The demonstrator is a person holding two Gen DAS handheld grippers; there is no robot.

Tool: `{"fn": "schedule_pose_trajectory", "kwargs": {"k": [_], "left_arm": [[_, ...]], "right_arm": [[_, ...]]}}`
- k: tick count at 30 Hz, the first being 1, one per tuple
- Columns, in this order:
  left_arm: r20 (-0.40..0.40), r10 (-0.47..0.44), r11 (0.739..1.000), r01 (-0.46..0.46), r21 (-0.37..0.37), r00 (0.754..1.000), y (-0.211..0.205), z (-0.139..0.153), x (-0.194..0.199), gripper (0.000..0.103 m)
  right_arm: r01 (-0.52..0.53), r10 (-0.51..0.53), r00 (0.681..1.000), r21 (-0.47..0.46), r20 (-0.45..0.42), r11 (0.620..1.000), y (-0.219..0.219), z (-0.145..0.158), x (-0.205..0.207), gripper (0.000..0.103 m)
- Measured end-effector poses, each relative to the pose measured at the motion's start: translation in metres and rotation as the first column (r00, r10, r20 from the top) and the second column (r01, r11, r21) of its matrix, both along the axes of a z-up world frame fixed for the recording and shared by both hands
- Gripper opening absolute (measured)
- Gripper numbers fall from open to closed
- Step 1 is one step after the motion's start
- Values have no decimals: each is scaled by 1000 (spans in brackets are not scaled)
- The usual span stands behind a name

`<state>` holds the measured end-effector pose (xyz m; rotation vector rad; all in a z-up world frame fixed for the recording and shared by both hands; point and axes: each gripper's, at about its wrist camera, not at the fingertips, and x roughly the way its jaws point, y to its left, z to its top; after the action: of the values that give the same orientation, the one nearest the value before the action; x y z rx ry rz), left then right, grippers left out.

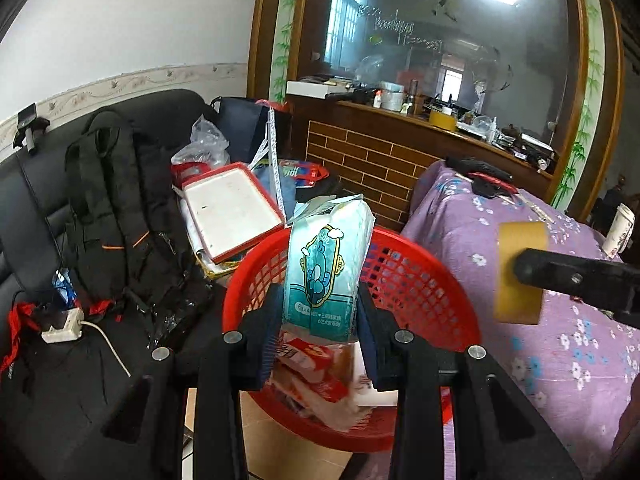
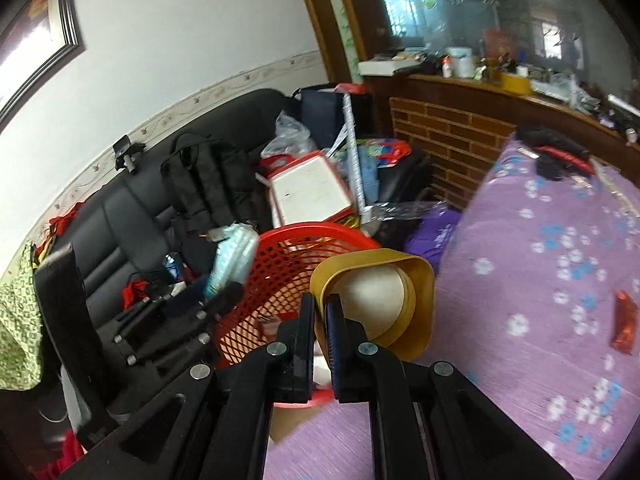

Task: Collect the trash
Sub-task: 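Carry the packet and tape roll over the red basket and open both tools, then grasp the green cloth with the right tool while the left tool grasps the red snack bag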

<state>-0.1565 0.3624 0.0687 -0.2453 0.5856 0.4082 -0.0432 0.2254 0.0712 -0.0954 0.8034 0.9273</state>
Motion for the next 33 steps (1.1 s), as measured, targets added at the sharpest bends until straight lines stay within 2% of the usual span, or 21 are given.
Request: {"fn": "schedule_pose_trajectory", "kwargs": {"k": [2, 3, 4, 5, 9, 12, 17, 20, 23, 24, 25, 27, 28, 30, 33], "left_arm": [[-8, -4, 1000, 4, -6, 1000, 5, -5, 2, 41], [-11, -6, 1000, 6, -10, 1000, 5, -7, 3, 48], [-13, -7, 1000, 7, -17, 1000, 6, -8, 3, 59], [-3, -7, 1000, 7, -19, 1000, 6, -8, 2, 59], [2, -6, 1000, 6, 2, 1000, 2, -5, 1, 60], [11, -20, 1000, 20, -4, 1000, -6, 0, 4, 60], [15, -104, 995, 104, 11, 994, -45, 12, 16, 60], [3, -196, 981, 196, 11, 981, -82, 18, 29, 60], [-19, -272, 961, 273, 37, 962, -121, 23, 43, 61], [-22, -299, 953, 300, 40, 954, -134, 24, 48, 61], [-27, -324, 945, 324, 36, 946, -145, 24, 52, 62], [-41, -379, 925, 380, 19, 925, -167, 22, 62, 62], [-50, -407, 913, 408, 6, 912, -180, 21, 69, 62], [-69, -451, 892, 451, -16, 890, -200, 20, 81, 62], [-106, -503, 864, 502, -37, 858, -231, 17, 100, 63]], "right_arm": [[-1, 2, 1000, 8, -23, 1000, 10, -6, 7, 9], [-7, 7, 999, 16, -43, 1000, 14, -9, 11, 12], [-14, 15, 997, 20, -73, 1000, 15, -13, 15, 19], [-10, 12, 996, 31, -90, 999, 10, -15, 17, 32], [23, -14, 996, 92, -92, 996, -21, -9, 22, 33], [90, -77, 992, 136, -98, 987, -65, -2, 28, 33], [244, -233, 968, 122, -91, 962, -149, -3, 44, 35], [355, -349, 934, 103, -74, 929, -212, -6, 55, 35], [489, -488, 872, 57, -40, 870, -285, -7, 70, 39], [537, -537, 843, 34, -18, 843, -308, -6, 75, 39], [599, -599, 801, 4, 21, 801, -338, -5, 83, 40], [663, -659, 748, -54, 74, 747, -373, -6, 98, 54], [700, -691, 714, -114, 115, 705, -394, -10, 110, 56], [722, -712, 692, -146, 120, 676, -417, -20, 126, 56], [697, -699, 714, -127, 35, 706, -440, -38, 151, 56]]}}
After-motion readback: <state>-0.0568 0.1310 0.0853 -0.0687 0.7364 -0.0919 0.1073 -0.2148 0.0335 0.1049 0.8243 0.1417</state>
